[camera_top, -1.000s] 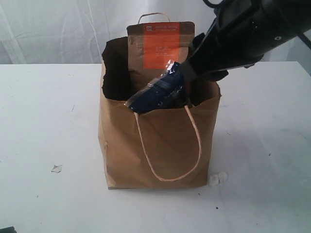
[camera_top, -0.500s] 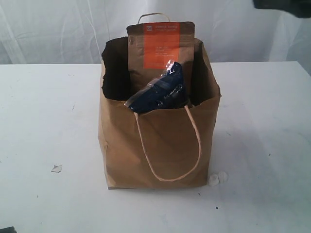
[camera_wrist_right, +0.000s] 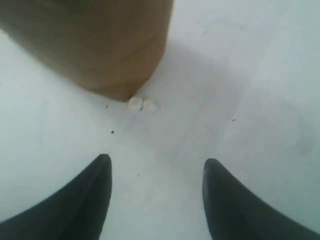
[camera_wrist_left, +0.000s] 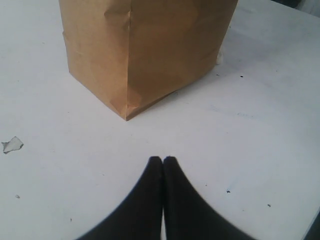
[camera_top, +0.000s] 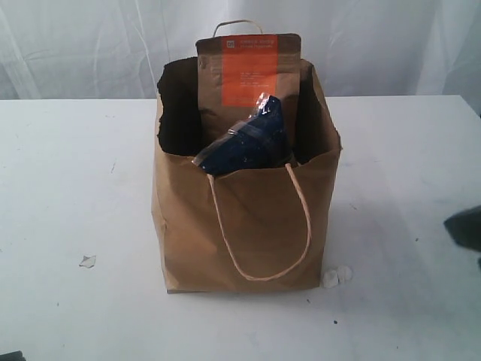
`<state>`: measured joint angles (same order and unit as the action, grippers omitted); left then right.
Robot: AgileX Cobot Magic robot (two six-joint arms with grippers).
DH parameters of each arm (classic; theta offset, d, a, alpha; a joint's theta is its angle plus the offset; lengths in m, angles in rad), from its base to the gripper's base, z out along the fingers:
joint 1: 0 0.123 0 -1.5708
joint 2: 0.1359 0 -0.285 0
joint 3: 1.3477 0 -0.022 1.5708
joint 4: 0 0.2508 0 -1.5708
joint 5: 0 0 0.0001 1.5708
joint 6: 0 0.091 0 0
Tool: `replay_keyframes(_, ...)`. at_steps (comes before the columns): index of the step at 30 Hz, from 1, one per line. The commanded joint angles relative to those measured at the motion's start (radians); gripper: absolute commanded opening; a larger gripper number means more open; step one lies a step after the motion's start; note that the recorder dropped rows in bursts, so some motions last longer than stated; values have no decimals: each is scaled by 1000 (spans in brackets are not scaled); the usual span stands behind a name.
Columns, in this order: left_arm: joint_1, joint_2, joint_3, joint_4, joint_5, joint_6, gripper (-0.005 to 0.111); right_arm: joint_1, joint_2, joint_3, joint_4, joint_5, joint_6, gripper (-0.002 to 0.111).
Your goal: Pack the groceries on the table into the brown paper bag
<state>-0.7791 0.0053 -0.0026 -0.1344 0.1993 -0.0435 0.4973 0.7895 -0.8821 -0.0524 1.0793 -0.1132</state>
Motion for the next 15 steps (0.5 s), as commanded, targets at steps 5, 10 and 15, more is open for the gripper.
replay_keyframes(5, 0, -5, 3, -7, 5, 0, 0, -160, 125, 182, 236, -213, -508, 52)
replay_keyframes(10, 0, -5, 3, -7, 5, 0, 0, -191, 264, 215, 356, -333, -847, 52)
replay_keyframes(15, 0, -5, 3, -7, 5, 0, 0, -209, 410, 215, 430, -337, -1233, 52)
